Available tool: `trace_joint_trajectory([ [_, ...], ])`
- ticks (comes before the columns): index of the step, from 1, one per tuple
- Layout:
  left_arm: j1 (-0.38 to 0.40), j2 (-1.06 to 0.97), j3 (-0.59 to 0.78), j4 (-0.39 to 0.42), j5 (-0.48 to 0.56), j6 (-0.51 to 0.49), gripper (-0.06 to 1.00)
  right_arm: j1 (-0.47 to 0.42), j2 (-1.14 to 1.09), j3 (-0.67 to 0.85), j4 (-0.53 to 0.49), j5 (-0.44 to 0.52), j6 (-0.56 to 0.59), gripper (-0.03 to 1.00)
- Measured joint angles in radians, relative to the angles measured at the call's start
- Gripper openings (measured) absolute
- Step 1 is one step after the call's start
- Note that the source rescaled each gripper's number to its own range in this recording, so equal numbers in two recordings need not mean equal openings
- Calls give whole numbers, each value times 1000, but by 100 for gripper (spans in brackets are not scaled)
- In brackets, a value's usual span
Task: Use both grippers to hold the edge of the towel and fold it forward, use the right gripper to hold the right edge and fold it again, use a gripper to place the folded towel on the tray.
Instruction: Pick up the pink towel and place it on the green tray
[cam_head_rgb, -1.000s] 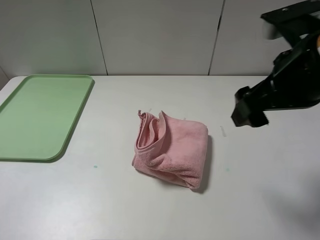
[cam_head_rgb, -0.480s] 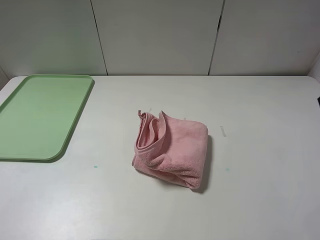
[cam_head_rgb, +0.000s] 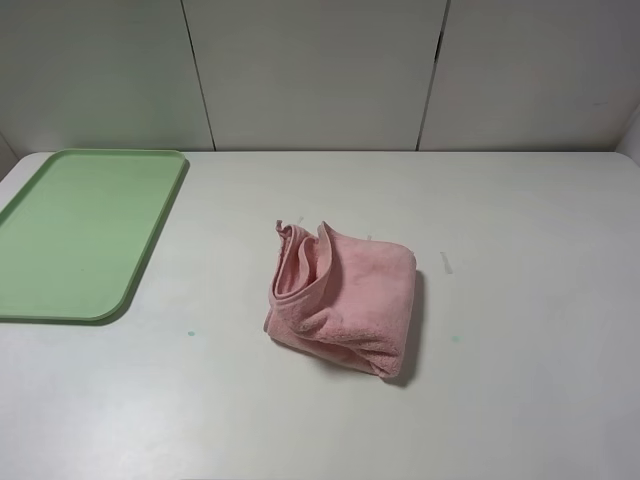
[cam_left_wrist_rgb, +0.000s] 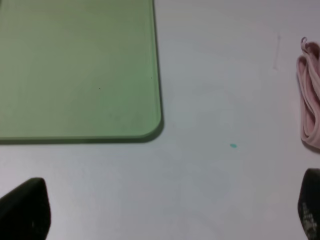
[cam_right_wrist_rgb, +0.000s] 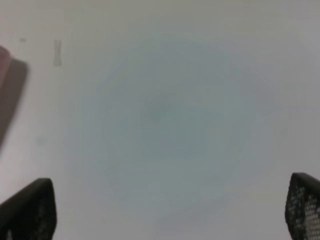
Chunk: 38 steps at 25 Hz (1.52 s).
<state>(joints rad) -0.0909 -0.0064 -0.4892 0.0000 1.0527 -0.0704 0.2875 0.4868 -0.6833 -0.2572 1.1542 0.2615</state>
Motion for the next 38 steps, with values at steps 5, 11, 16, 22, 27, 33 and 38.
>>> trace_joint_trajectory([
  [5, 0, 0, 0, 0, 0, 0, 100, -89, -124, 88, 104, -62, -89, 100],
  [11, 0, 0, 0, 0, 0, 0, 100, -174, -263, 149, 178, -111, -198, 100],
  [16, 0, 0, 0, 0, 0, 0, 100, -189, -361, 188, 209, -125, -227, 100],
  [22, 0, 0, 0, 0, 0, 0, 100, -189, -458, 190, 233, -125, -261, 100],
  [27, 0, 0, 0, 0, 0, 0, 100, -189, -491, 190, 246, -125, -270, 100],
  [33, 0, 0, 0, 0, 0, 0, 100, -189, -493, 190, 281, -125, -321, 100],
  [38, 0, 0, 0, 0, 0, 0, 100, -189, -493, 190, 314, -125, -355, 100],
])
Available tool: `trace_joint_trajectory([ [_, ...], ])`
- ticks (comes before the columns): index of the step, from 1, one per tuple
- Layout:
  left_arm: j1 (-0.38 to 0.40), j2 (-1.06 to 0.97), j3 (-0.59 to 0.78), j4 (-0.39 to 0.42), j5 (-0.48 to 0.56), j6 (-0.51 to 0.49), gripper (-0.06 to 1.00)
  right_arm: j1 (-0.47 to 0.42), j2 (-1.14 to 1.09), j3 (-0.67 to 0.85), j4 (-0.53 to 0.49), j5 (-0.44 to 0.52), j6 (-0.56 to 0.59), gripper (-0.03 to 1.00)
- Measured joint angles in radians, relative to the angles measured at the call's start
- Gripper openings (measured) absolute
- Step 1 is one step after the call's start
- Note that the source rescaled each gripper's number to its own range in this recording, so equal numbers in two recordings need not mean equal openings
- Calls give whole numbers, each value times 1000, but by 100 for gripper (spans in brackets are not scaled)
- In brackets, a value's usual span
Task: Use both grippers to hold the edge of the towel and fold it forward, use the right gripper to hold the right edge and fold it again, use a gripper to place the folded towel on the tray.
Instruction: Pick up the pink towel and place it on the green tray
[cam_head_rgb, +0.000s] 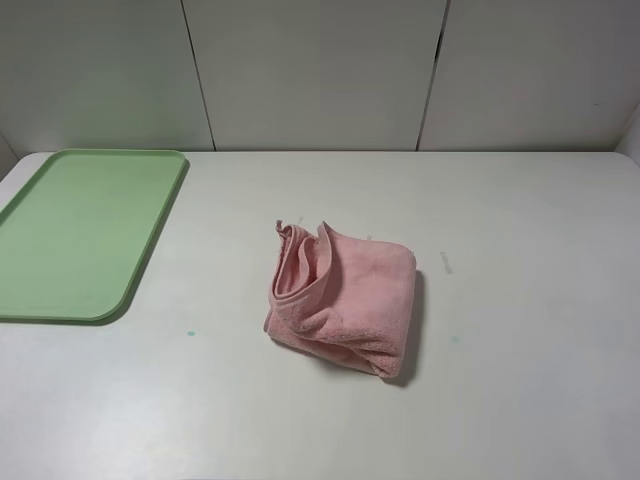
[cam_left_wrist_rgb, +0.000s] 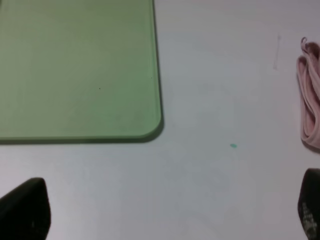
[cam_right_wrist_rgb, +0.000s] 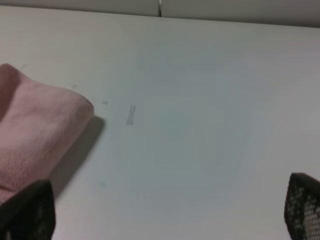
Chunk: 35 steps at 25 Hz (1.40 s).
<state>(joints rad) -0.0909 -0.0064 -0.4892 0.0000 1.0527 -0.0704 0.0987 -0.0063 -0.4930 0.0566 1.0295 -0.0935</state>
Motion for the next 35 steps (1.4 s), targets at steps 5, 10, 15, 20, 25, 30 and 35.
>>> trace_joint_trajectory([
  [5, 0, 0, 0, 0, 0, 0, 100, 0, 0, 0, 6, 0, -9, 100],
  [10, 0, 0, 0, 0, 0, 0, 100, 0, 0, 0, 8, 0, -10, 100],
  [15, 0, 0, 0, 0, 0, 0, 100, 0, 0, 0, 8, 0, -10, 100],
  [20, 0, 0, 0, 0, 0, 0, 100, 0, 0, 0, 8, 0, -10, 100],
  [25, 0, 0, 0, 0, 0, 0, 100, 0, 0, 0, 8, 0, -10, 100],
  [30, 0, 0, 0, 0, 0, 0, 100, 0, 0, 0, 8, 0, -10, 100],
  [35, 0, 0, 0, 0, 0, 0, 100, 0, 0, 0, 8, 0, -10, 100],
])
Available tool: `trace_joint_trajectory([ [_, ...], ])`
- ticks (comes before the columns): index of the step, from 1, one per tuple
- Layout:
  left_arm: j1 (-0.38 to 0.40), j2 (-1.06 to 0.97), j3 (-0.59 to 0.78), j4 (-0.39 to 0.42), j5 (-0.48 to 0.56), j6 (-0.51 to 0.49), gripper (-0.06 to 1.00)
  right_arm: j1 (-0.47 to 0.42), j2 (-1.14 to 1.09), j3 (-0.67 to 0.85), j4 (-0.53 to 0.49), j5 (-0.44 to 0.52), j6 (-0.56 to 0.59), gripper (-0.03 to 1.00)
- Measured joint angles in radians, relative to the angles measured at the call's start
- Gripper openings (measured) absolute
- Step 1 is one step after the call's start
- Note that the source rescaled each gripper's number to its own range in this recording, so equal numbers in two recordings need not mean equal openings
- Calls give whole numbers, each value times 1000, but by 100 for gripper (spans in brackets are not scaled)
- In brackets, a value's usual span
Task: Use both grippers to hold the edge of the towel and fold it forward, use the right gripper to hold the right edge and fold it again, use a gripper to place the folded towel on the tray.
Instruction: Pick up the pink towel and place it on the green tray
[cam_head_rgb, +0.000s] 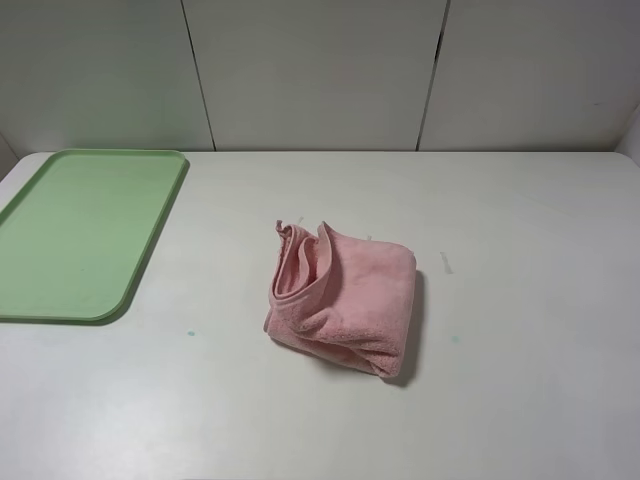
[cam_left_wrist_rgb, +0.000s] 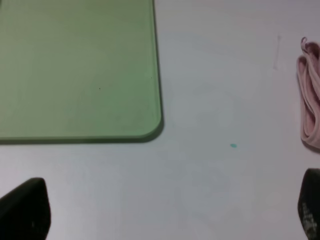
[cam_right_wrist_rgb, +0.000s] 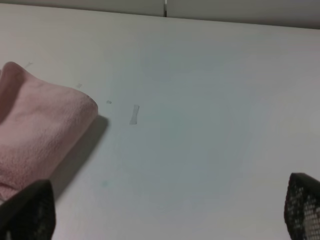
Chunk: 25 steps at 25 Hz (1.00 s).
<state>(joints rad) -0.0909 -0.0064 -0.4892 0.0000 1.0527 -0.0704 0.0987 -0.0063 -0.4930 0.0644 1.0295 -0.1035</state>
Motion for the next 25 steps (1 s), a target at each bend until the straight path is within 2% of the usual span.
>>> trace_joint_trajectory([
  [10, 0, 68, -16, -109, -7, 0, 100, 0, 0, 0, 0, 0, 0, 100],
  [15, 0, 277, -33, -227, -39, 0, 100, 0, 0, 0, 0, 0, 0, 100],
  [25, 0, 651, -111, -381, -123, 1, 100, 0, 0, 0, 0, 0, 0, 100],
])
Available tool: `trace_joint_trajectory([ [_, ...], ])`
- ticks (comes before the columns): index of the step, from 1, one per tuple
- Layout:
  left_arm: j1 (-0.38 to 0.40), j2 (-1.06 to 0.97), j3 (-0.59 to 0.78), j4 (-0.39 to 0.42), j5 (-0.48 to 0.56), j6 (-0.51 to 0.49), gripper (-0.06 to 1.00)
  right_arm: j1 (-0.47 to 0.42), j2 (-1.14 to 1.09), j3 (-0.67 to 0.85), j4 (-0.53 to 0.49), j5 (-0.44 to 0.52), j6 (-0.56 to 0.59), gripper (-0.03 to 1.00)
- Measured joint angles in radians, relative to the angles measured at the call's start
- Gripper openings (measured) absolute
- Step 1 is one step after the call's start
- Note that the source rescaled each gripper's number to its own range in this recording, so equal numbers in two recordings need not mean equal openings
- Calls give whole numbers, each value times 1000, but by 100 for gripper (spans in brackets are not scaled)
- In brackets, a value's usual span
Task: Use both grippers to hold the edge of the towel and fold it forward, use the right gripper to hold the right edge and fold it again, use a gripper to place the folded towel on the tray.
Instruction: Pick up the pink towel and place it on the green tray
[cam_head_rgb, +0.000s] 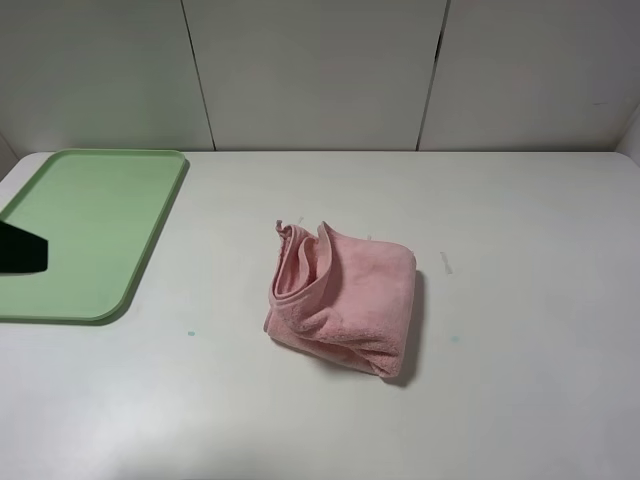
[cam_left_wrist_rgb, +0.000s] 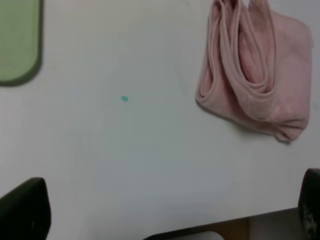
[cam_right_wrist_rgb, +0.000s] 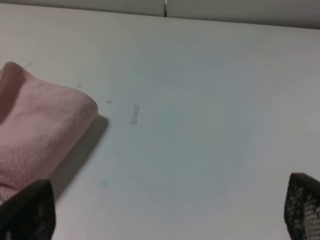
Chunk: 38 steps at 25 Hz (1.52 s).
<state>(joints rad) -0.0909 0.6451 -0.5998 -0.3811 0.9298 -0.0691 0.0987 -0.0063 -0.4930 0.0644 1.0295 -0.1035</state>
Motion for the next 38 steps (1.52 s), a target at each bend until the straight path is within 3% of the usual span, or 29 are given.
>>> trace_joint_trajectory([
  [5, -10, 176, -11, -104, -47, 40, 100, 0, 0, 0, 0, 0, 0, 100],
  [17, -234, 584, -36, -133, -325, 49, 100, 0, 0, 0, 0, 0, 0, 100],
  [30, -413, 988, -339, -128, -347, 89, 100, 0, 0, 0, 0, 0, 0, 100],
  [38, -467, 1139, -431, -122, -368, 126, 100, 0, 0, 0, 0, 0, 0, 100],
])
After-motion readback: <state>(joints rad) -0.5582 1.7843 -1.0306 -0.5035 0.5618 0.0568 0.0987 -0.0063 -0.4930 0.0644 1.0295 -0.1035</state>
